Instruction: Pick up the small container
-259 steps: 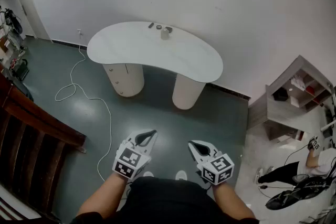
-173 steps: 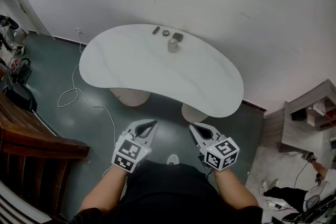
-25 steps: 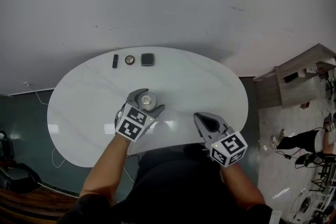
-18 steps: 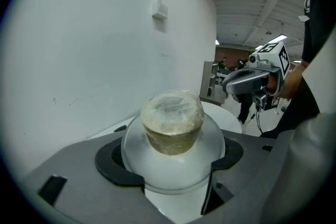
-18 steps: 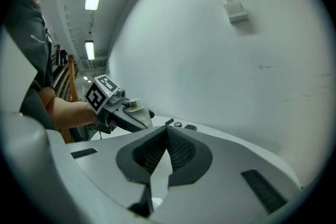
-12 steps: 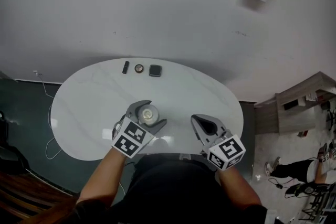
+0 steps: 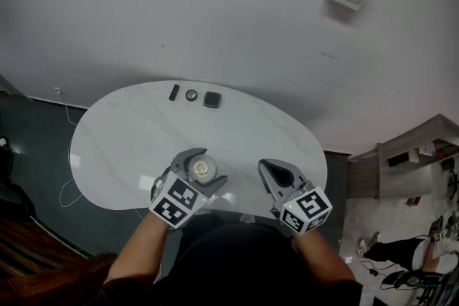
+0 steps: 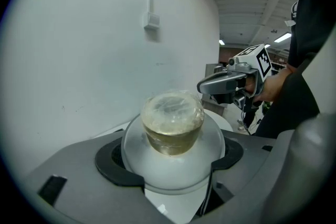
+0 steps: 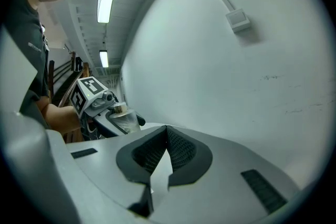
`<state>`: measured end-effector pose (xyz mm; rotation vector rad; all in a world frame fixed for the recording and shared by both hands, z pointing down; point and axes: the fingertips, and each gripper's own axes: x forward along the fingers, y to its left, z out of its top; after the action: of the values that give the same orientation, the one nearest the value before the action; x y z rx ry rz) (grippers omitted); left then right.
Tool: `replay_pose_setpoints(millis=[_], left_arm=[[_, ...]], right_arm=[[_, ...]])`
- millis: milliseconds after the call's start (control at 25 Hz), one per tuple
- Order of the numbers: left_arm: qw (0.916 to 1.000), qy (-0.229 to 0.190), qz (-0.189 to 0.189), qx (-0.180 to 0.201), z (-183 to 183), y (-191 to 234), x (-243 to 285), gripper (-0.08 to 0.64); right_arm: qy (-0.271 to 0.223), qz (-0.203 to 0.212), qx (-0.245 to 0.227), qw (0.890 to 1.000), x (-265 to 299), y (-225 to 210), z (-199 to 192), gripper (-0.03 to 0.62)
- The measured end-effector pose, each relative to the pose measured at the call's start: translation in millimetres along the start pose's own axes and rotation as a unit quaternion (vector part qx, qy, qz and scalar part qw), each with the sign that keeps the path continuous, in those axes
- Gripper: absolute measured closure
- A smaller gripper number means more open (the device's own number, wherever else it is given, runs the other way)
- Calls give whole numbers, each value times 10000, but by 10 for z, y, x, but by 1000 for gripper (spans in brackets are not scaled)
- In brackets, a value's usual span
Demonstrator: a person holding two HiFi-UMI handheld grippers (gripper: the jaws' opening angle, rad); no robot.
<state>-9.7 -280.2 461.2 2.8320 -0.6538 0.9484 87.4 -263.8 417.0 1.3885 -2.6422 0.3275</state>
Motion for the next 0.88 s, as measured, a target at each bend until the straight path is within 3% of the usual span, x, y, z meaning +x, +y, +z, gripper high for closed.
replay_pose_setpoints(millis=[320, 880], left_arm=[[9997, -16, 256, -58, 115, -181, -63, 218], [9994, 52, 341, -12, 261, -373, -174, 218]], right_arm=[[305, 374, -92, 9988, -96, 59, -201, 598], [156, 561, -154, 9982, -165, 39, 6, 597]])
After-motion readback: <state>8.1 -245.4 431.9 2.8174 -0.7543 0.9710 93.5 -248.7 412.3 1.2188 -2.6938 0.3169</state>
